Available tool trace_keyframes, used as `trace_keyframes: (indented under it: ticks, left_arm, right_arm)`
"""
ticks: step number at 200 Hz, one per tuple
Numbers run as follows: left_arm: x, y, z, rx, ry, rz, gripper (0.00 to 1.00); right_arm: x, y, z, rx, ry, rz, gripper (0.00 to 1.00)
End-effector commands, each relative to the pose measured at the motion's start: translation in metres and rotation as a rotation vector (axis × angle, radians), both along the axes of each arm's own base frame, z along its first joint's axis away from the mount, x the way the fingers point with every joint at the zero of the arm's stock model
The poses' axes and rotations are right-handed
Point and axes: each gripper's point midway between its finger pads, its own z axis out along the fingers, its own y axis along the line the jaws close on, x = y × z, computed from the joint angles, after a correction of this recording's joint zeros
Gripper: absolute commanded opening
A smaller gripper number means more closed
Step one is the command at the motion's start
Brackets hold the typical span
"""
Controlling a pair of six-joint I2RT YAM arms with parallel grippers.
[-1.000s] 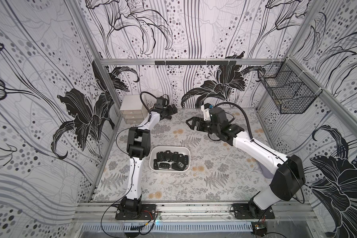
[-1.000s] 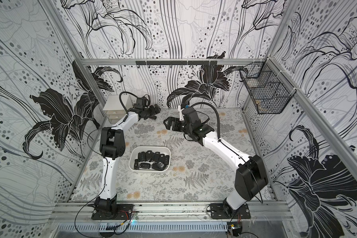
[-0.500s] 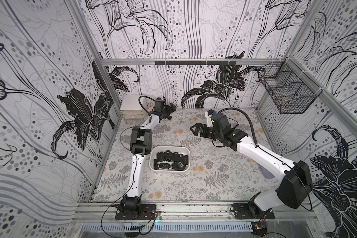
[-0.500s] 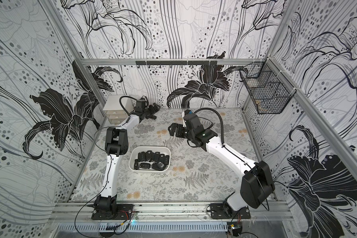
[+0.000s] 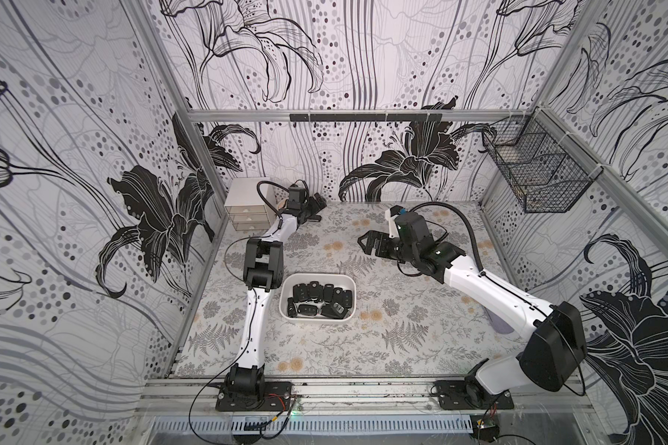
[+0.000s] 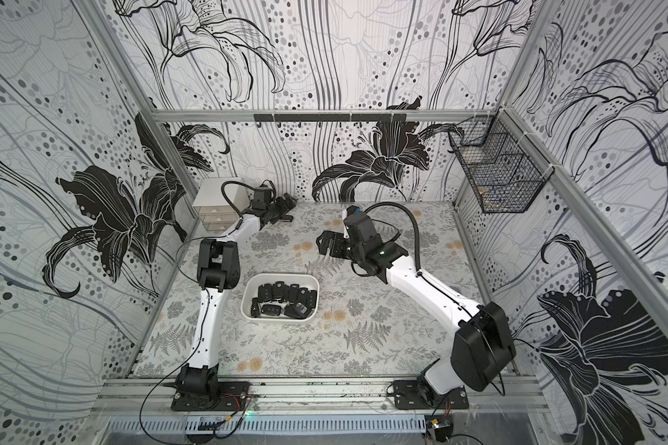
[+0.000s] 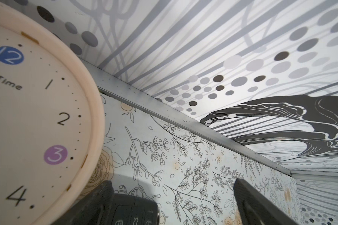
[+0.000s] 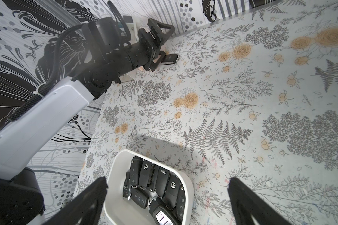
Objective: Place the car key into the storage box
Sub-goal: Move the car key to the center of the board.
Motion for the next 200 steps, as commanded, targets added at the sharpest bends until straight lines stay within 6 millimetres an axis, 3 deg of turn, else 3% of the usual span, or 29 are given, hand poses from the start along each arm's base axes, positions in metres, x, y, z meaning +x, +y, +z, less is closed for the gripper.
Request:
trace_keyframes:
  ticks: [1, 57, 100, 200]
  left_arm:
    - [0.002, 0.021, -0.006, 0.044, 0.002, 0.043, 0.99]
    - [0.002, 0.016, -0.021, 0.047, 0.02, -0.004, 0.99]
    - [-0.004, -0.004, -0.03, -0.007, 0.026, -0.115, 0.99]
    - [-0.022, -0.081, -0.024, -0.129, 0.002, -0.35, 0.99]
  right_arm:
    - [-0.001, 0.002, -0.003, -0.012, 0.01, -0.001, 1.0]
    - [0.002, 0.006, -0.007, -0.012, 0.026, 0.007, 1.0]
    - [0.002, 0.008, -0.011, -0.014, 0.04, 0.01, 1.0]
    - [0.0, 0.011, -0.015, -0.005, 0.064, 0.026, 1.0]
